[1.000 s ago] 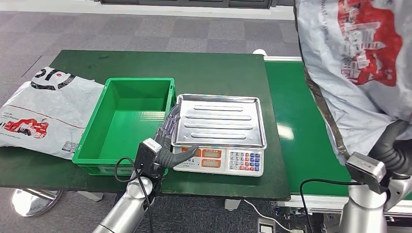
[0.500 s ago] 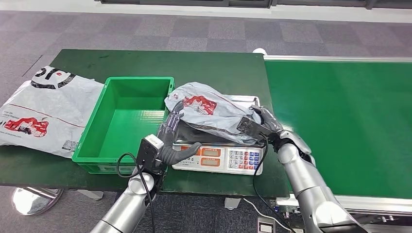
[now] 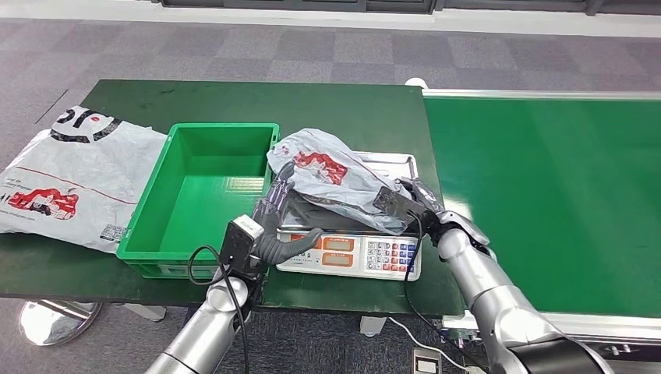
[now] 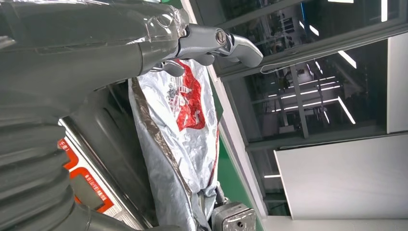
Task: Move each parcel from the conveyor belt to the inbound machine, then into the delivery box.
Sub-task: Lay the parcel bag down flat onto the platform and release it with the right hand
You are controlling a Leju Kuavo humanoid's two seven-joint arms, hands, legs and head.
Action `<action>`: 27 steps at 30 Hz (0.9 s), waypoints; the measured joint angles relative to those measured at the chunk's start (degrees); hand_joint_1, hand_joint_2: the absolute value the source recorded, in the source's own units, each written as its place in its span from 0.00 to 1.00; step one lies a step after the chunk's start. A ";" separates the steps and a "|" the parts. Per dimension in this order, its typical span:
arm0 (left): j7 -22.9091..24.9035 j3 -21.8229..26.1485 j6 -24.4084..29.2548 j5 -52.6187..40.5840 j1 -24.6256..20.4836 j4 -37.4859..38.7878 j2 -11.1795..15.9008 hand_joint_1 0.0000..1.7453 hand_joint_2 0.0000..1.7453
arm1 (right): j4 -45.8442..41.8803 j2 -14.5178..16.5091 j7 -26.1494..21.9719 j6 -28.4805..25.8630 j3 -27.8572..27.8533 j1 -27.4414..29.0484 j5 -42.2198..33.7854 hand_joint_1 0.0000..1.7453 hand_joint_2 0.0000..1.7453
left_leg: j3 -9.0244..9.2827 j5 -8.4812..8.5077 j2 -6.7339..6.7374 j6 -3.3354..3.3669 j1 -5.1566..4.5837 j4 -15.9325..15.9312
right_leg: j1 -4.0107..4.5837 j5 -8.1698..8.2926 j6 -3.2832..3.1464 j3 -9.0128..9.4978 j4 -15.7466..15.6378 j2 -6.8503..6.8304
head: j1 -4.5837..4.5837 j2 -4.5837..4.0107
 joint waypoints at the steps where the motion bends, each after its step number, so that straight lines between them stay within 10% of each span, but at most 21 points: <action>1: 0.00 0.00 -0.01 0.01 -0.07 0.07 -0.02 0.00 1.00 | 0.45 -0.02 -0.27 0.31 0.32 -0.23 -0.18 1.00 1.00 | 0.01 0.00 0.02 0.00 0.00 0.00 | 0.00 0.01 -0.01 0.00 0.00 0.02 | 0.00 0.00; 4: 0.00 0.00 -0.01 0.04 -0.35 0.25 -0.04 0.00 1.00 | 1.40 -0.07 -0.61 0.56 1.01 -0.75 -0.39 1.00 1.00 | 0.04 0.01 0.08 -0.01 0.00 0.00 | 0.00 0.03 -0.03 -0.01 0.00 0.11 | 0.00 0.00; 8: 0.00 0.00 -0.07 0.10 -0.59 0.31 -0.07 0.00 1.00 | 2.01 -0.10 -1.91 -0.53 1.56 -1.08 -0.57 0.02 1.00 | 0.05 0.01 0.10 -0.01 0.00 0.00 | 0.00 0.03 -0.03 -0.01 0.00 0.12 | 0.00 0.00; 27: 0.00 0.00 -0.51 0.50 -0.60 0.27 -0.08 0.00 1.00 | -4.60 -1.31 -18.14 -9.05 1.47 4.12 -13.89 0.00 1.00 | 0.00 0.00 0.10 -0.02 0.00 0.00 | 0.00 0.06 -0.06 -0.08 0.00 0.14 | 0.00 0.00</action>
